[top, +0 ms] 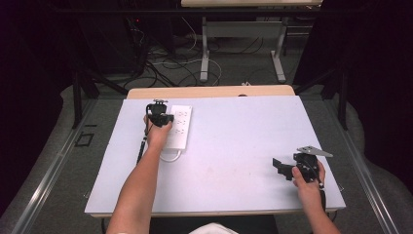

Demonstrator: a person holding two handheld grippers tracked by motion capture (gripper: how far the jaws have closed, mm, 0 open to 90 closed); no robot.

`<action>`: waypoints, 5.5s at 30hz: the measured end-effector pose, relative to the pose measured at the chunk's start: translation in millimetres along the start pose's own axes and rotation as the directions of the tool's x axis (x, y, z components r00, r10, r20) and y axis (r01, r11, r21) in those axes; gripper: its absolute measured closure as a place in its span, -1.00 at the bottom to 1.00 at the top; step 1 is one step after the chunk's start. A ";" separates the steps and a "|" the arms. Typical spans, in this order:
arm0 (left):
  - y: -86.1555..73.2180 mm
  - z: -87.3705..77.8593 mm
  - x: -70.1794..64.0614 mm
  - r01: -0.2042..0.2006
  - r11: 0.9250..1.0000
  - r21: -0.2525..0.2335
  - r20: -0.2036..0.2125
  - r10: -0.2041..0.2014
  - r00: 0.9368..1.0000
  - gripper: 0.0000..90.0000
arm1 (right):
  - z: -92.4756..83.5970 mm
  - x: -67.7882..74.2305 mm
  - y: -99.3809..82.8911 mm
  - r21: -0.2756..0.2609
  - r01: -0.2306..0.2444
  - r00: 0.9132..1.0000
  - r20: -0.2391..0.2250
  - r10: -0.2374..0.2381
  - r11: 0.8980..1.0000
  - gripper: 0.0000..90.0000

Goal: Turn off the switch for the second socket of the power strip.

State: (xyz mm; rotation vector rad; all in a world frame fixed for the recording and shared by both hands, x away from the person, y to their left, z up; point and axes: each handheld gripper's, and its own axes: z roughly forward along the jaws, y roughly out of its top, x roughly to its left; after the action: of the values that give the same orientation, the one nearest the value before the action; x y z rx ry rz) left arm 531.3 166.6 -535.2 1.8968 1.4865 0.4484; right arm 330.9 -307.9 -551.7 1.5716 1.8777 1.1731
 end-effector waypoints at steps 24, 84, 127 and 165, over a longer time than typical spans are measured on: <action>5.9 -22.0 5.2 0.049 0.999 -0.006 0.045 -0.049 0.998 0.35 | 1.0 -0.1 -0.5 -0.004 -0.016 1.000 0.009 0.016 1.000 -0.83; -53.2 -124.7 -48.6 -0.145 0.982 -0.123 0.325 0.178 0.929 -0.99 | -0.4 0.9 -1.0 0.012 -0.017 1.000 0.004 0.017 1.000 -0.81; -155.8 -151.5 4.9 0.028 0.991 -0.128 0.259 0.006 0.966 -0.93 | -2.3 1.9 -1.0 0.010 -0.016 1.000 0.003 0.016 1.000 -0.81; -171.2 -129.1 38.6 0.041 0.995 -0.095 0.124 -0.029 0.992 -0.83 | -1.6 -0.8 0.7 0.008 0.008 1.000 -0.007 -0.008 1.000 -0.81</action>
State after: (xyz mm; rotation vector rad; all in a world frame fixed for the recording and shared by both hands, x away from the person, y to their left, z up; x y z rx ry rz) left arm 337.9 262.0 -566.6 1.7873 1.3903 0.3744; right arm 330.3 -309.2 -550.5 1.5648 1.8936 1.1711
